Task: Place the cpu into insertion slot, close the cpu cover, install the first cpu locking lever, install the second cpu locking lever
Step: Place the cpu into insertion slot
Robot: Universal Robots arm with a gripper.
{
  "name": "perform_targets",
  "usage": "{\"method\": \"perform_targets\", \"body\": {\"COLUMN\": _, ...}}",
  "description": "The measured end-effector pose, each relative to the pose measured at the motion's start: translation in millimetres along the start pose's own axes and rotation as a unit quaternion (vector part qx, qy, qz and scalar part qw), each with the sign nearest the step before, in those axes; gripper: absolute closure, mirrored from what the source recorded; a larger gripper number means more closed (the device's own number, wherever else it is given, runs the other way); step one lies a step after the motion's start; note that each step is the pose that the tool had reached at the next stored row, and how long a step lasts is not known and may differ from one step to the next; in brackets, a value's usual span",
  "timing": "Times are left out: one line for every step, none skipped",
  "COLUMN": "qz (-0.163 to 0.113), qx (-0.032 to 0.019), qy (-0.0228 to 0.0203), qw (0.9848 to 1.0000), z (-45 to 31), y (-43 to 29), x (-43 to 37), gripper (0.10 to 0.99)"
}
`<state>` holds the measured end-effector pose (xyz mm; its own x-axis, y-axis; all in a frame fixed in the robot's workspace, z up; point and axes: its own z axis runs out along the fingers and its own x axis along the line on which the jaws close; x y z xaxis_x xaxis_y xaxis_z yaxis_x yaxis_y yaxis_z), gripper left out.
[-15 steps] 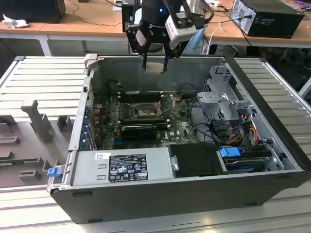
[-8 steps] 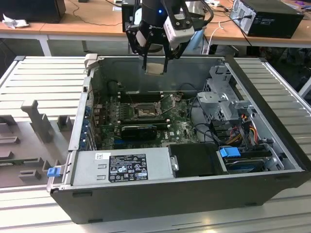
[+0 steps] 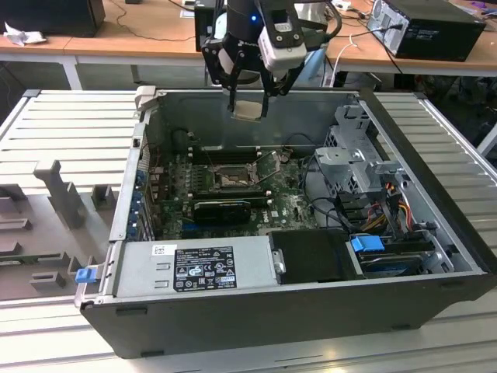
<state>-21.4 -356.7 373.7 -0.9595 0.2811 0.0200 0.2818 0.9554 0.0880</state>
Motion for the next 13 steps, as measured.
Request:
{"method": "perform_targets", "body": {"qz": 0.005, "qx": -0.0001, "qy": -0.0004, "qw": 1.0000, "z": 0.1, "y": 0.0, "x": 0.0, "gripper": 0.561}}
{"method": "perform_targets", "body": {"qz": 0.010, "qx": -0.0002, "qy": -0.0008, "qw": 1.0000, "z": 0.1, "y": 0.0, "x": 0.0, "gripper": 0.561}}
{"method": "perform_targets", "body": {"qz": 0.012, "qx": -0.0002, "qy": -0.0010, "qw": 0.9999, "z": 0.1, "y": 0.0, "x": 0.0, "gripper": 0.561}}
{"method": "perform_targets", "body": {"qz": 0.017, "qx": -0.0004, "qy": -0.0015, "qw": 0.9999, "z": 0.2, "y": 0.0, "x": 0.0, "gripper": 0.561}}
{"method": "perform_targets", "body": {"qz": 0.024, "qx": -0.0005, "qy": -0.0021, "qw": 0.9997, "z": 0.3, "y": 0.0, "x": 0.0, "gripper": 0.561}}
{"method": "perform_targets", "body": {"qz": 0.027, "qx": -0.0005, "qy": -0.0024, "qw": 0.9996, "z": 0.4, "y": 0.0, "x": 0.0, "gripper": 0.561}}
{"method": "perform_targets", "body": {"qz": 0.031, "qx": -0.0006, "qy": -0.0027, "qw": 0.9995, "z": 0.4, "y": 0.0, "x": 0.0, "gripper": 0.561}}
{"method": "perform_targets", "body": {"qz": 0.037, "qx": -0.0008, "qy": -0.0033, "qw": 0.9993, "z": 0.5, "y": -0.1, "x": 0.0, "gripper": 0.561}}
{"method": "perform_targets", "body": {"qz": 0.042, "qx": -0.0009, "qy": -0.0037, "qw": 0.9991, "z": 0.6, "y": -0.1, "x": 0.0, "gripper": 0.561}}
{"method": "perform_targets", "body": {"qz": 0.048, "qx": -0.0010, "qy": -0.0042, "qw": 0.9988, "z": 0.7, "y": -0.1, "x": 0.0, "gripper": 0.561}}
{"method": "perform_targets", "body": {"qz": 0.054, "qx": -0.0011, "qy": -0.0048, "qw": 0.9985, "z": 0.8, "y": -0.1, "x": 0.0, "gripper": 0.561}}
{"method": "perform_targets", "body": {"qz": 0.061, "qx": -0.0013, "qy": -0.0053, "qw": 0.9981, "z": 0.9, "y": -0.1, "x": 0.0, "gripper": 0.561}}
{"method": "perform_targets", "body": {"qz": 0.084, "qx": -0.0017, "qy": -0.0074, "qw": 0.9964, "z": 1.6, "y": -0.1, "x": 0.0, "gripper": 0.561}}
